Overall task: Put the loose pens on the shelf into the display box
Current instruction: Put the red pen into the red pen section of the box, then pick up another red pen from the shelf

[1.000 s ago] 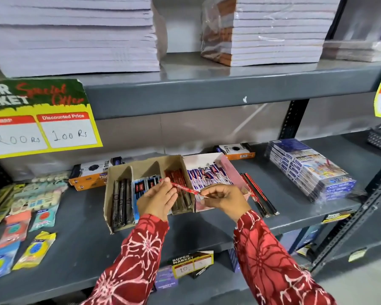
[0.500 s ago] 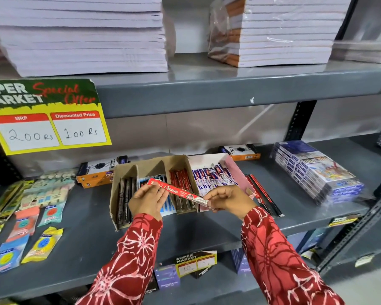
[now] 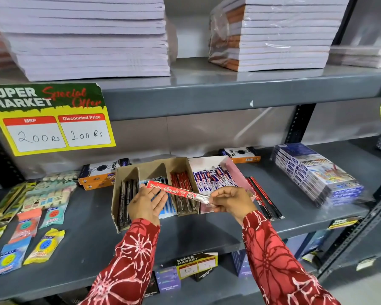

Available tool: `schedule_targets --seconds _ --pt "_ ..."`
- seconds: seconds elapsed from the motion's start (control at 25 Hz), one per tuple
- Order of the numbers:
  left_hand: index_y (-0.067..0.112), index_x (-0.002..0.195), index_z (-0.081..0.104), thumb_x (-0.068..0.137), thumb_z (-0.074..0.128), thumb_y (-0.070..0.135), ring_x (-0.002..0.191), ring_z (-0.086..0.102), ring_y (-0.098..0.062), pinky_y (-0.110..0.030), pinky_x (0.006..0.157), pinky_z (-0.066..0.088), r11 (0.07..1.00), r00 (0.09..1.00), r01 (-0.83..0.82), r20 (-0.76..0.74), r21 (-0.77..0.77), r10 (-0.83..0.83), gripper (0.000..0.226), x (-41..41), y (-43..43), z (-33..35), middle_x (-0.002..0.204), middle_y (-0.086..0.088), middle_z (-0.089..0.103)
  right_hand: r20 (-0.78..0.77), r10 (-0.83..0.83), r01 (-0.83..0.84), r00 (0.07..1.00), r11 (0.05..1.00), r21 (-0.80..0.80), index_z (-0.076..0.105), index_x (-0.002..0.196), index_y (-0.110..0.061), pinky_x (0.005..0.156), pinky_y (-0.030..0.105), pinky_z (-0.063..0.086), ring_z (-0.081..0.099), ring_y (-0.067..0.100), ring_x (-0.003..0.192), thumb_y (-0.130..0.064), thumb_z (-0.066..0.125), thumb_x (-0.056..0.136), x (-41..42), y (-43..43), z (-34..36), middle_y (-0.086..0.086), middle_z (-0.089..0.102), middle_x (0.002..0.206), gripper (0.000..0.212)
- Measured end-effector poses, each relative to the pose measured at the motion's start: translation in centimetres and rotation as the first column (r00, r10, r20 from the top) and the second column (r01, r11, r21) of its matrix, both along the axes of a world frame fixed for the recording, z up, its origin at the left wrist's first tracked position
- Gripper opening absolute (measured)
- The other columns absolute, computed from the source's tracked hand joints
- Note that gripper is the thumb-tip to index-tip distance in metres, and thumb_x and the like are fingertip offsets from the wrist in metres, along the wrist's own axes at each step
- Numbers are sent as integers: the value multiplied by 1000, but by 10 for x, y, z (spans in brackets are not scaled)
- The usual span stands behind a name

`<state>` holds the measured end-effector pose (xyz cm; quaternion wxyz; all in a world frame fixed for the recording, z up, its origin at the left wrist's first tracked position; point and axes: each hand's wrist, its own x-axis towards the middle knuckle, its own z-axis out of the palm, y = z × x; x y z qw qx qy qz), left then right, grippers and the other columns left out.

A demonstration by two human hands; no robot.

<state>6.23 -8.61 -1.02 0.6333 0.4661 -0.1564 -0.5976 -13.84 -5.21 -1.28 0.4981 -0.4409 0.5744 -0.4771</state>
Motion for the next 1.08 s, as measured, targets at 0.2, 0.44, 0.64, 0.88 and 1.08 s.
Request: schedule_targets --seconds 0.2,0.44,0.64,0.88,1.08 --pt "12 94 65 89 27 53 87 63 -24 -36 85 48 965 671 225 740 -135 -53 56 3 28 -20 90 -9 67 -22 -276 275 961 961 -28 61 64 -5 58 29 59 62 16 49 4 69 76 20 -15 2 10 65 62 17" --pt "28 135 32 78 10 66 123 43 -24 -35 102 34 723 -455 609 890 326 -19 71 4 49 -58 136 -5 48 -545 -202 161 814 979 -122 55 50 -20 67 31 52 64 24 61 -34 70 77 50 -27 10 10 67 60 34" --pt "31 140 23 62 -13 74 139 17 -15 -32 112 7 627 -492 695 869 353 56 96 5 41 -82 153 6 21 -628 -531 494 569 831 -255 69 92 -6 73 33 50 66 33 82 -34 54 89 2 -8 10 18 72 87 31" --pt "31 139 24 54 -19 79 138 17 -14 -31 112 9 649 -474 683 879 336 44 107 4 38 -84 152 8 21 -859 -366 688 358 726 -23 56 111 0 89 47 44 49 40 110 -15 54 83 -49 23 -58 21 54 118 32" --pt "31 139 24 51 -21 81 138 16 -12 -30 112 8 645 -460 685 888 340 21 111 4 39 -83 152 8 22 -909 -234 625 344 780 35 60 113 -6 92 44 43 47 35 114 -12 47 87 -52 21 -57 15 55 120 30"
